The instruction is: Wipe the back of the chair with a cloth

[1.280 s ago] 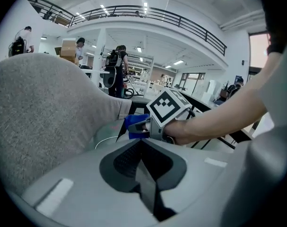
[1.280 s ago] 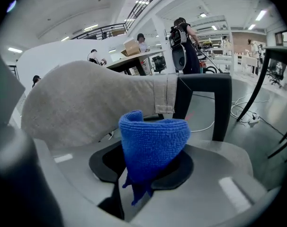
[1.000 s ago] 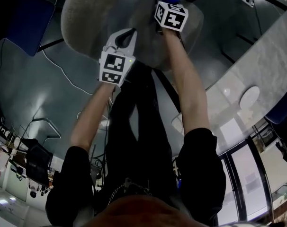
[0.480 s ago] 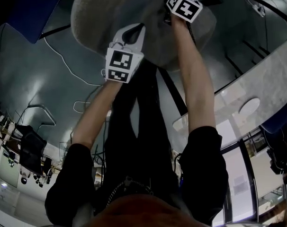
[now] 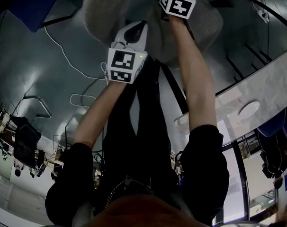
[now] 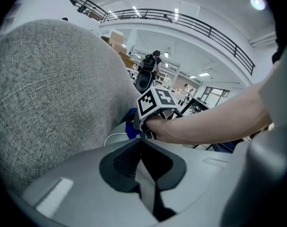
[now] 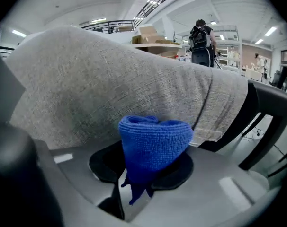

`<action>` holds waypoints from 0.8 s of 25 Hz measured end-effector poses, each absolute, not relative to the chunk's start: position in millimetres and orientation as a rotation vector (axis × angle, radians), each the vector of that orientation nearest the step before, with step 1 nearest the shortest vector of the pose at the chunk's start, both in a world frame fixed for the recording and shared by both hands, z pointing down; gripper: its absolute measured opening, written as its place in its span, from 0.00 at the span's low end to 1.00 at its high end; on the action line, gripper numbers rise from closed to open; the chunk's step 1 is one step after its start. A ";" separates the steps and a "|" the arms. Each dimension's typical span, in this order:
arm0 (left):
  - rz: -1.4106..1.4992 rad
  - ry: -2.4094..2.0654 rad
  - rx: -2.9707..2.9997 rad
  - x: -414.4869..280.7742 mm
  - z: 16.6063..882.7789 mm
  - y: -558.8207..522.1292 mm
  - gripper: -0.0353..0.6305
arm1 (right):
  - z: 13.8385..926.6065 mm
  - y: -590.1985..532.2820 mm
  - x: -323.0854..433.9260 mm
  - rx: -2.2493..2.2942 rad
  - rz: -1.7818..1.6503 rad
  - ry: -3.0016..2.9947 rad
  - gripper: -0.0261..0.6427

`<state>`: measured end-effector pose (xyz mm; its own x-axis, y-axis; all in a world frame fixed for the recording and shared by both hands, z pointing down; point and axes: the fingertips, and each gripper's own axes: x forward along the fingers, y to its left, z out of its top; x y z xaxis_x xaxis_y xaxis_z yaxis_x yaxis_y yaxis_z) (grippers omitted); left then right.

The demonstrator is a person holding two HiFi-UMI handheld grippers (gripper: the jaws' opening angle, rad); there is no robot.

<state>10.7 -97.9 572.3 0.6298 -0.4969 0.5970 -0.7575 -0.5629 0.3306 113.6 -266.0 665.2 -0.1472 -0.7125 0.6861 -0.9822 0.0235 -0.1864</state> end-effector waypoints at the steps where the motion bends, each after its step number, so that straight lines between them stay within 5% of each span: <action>1: 0.594 -0.980 2.277 9.3 570.7 -95.8 0.06 | 666.4 -263.1 107.7 1.698 0.904 -1.926 0.23; 20: 0.613 -0.952 2.326 -17.3 544.0 -43.6 0.06 | 658.4 -209.9 -6.1 1.344 0.890 -2.205 0.23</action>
